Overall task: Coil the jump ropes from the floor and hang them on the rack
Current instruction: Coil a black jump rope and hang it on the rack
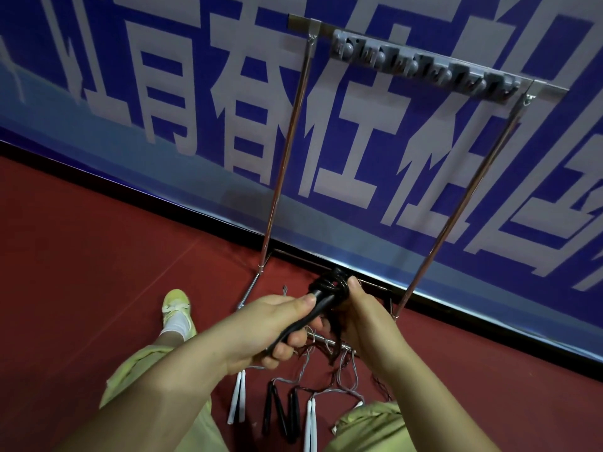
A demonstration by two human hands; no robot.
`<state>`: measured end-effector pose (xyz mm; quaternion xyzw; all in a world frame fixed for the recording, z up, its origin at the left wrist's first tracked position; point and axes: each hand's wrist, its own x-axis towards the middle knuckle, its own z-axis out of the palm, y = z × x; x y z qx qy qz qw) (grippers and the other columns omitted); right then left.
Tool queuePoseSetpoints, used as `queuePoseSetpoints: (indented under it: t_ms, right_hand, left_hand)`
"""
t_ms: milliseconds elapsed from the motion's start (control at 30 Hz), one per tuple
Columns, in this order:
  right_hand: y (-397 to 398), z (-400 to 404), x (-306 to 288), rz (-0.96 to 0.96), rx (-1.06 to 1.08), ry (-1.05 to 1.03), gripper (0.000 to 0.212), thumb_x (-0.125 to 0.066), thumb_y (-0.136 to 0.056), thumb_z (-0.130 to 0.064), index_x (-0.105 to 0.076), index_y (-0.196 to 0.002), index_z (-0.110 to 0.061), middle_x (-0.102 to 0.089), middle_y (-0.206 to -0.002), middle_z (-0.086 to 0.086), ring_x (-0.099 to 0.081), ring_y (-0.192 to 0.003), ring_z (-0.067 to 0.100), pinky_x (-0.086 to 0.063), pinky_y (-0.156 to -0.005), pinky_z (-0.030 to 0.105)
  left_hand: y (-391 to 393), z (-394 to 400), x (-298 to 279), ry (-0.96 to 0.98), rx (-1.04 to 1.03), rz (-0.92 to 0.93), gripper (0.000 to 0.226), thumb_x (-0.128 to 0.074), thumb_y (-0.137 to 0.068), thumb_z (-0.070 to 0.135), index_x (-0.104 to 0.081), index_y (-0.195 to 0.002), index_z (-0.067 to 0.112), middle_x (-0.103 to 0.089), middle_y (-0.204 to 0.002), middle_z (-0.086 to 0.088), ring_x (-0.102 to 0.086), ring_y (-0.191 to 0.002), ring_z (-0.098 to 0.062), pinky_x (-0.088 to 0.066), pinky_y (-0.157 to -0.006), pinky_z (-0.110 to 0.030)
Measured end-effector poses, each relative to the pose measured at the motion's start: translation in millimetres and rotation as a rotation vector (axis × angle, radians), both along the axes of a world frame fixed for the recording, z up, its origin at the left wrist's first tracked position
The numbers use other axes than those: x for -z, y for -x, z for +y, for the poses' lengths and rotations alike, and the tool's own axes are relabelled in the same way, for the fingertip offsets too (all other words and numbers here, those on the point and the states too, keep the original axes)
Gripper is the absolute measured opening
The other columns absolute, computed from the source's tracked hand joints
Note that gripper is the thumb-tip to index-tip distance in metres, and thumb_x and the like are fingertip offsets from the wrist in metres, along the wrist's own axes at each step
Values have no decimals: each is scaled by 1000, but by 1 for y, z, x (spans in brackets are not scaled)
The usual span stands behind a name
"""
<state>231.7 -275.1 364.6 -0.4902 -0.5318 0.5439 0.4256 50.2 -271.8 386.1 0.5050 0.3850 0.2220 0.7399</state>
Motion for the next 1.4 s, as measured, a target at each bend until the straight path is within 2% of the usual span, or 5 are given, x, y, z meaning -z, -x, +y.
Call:
queuePoseSetpoints:
  t_ms: [433, 633, 1033, 1233, 1400]
  right_hand:
    - [-1, 0, -8, -391, 116, 21, 82, -24, -81, -82, -67, -65, -15, -58, -60, 6, -47, -52, 17, -38, -57, 31]
    - [16, -9, -2, -487, 357, -95, 78, -15, -80, -67, -51, -62, -1, -40, -50, 0, -33, -42, 13, -27, -48, 27]
    - [17, -11, -10, -184, 251, 88, 57, -39, -91, -61, -67, -60, -23, -49, -56, 5, -44, -50, 17, -33, -51, 29]
    - [15, -8, -1, -40, 222, 57, 48, -52, -87, -54, -65, -67, -12, -52, -59, 6, -42, -49, 16, -31, -48, 28]
    - [16, -6, 2, 79, 125, -21, 44, -46, -83, -51, -70, -71, -16, -55, -60, 2, -45, -51, 15, -31, -53, 30]
  left_hand:
    - [-7, 3, 0, -41, -103, 73, 53, -43, -84, 60, -64, -87, 11, -43, -50, 6, -31, -38, -5, -17, -39, -14]
    - [-9, 13, 0, -474, -165, 411, 43, -41, -95, 48, -60, -76, 14, -46, -51, 8, -38, -38, -4, -32, -46, -24]
    - [-4, 17, -5, -987, -170, 903, 36, -45, -84, 67, -50, -82, 31, -55, -69, 10, -50, -63, -3, -28, -52, -25]
    - [-2, 23, 3, -682, 3, 732, 27, -64, -79, 54, -51, -83, 30, -59, -76, 12, -56, -68, -5, -39, -60, -26]
    - [2, 8, -6, 51, 177, 75, 41, -48, -88, 47, -61, -91, 8, -68, -70, -9, -66, -65, -25, -54, -64, -33]
